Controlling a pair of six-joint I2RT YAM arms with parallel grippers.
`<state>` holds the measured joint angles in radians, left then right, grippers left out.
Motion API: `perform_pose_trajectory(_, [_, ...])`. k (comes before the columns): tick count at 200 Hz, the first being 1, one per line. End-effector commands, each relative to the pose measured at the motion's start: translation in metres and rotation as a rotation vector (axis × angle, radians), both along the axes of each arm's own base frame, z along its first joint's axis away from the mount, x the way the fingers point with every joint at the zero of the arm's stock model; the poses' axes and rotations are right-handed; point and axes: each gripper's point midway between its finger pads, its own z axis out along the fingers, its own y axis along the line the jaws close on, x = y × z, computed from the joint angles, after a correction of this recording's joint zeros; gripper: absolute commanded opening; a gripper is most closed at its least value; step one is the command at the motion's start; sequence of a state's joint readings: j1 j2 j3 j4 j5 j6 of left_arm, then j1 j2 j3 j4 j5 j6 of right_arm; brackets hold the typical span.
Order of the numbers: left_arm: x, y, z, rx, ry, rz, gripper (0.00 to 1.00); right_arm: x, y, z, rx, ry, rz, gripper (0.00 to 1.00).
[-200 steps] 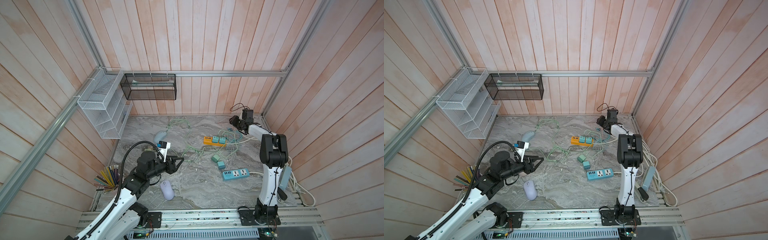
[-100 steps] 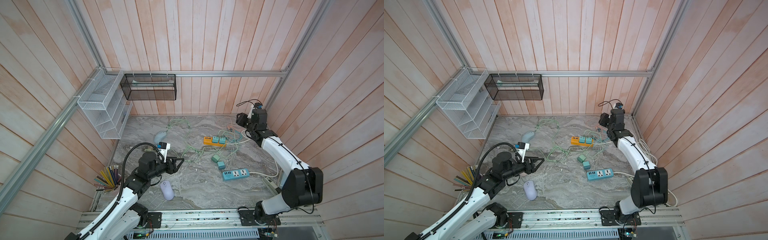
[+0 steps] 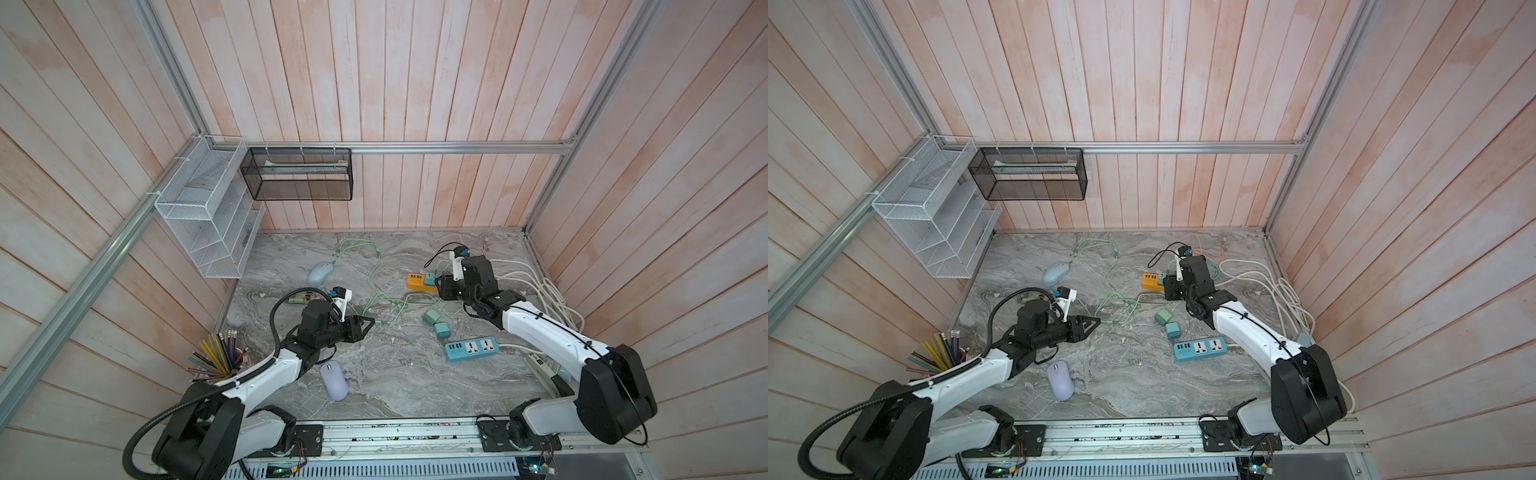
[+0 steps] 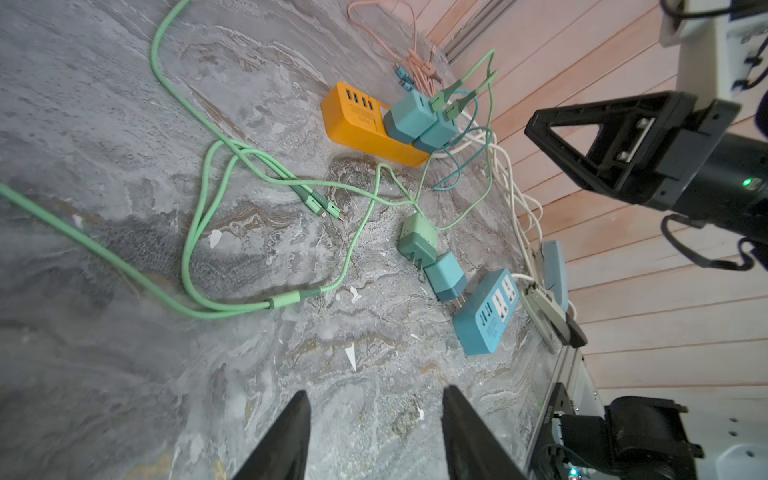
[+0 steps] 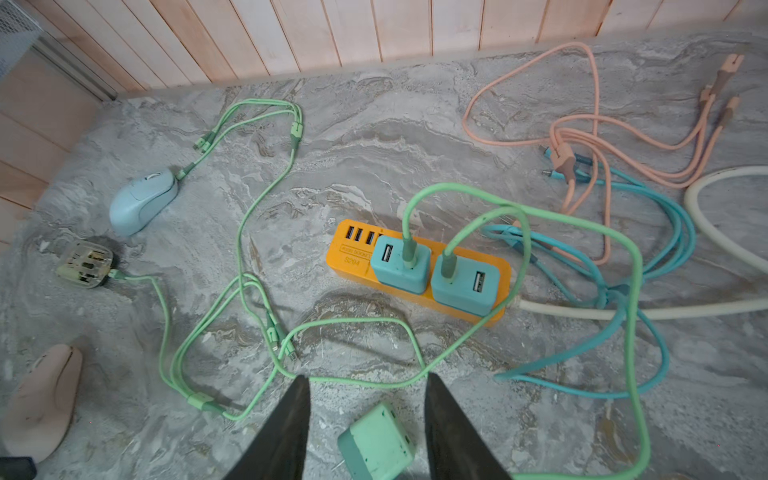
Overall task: Unplug the wireless mouse
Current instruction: Place the power cord at the center of the board, then remove the plug from the socket.
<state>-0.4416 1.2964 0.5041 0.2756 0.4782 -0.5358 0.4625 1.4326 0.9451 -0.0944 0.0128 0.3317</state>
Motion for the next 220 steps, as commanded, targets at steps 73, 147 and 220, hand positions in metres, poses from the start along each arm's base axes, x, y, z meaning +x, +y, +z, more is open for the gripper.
perform_pose_trajectory(73, [0.169, -0.092, -0.003, 0.167, -0.266, -0.064, 0.44, 0.050, 0.020, -0.025, 0.097, 0.087, -0.126, 0.50])
perform_pose_trajectory(147, [0.199, -0.124, -0.059, 0.296, -0.216, -0.132, 0.44, 0.074, 0.016, -0.042, 0.093, 0.112, -0.263, 0.47])
perform_pose_trajectory(220, [0.197, -0.138, -0.087, 0.356, -0.174, -0.186, 0.44, 0.078, 0.014, -0.059, 0.032, 0.132, -0.354, 0.47])
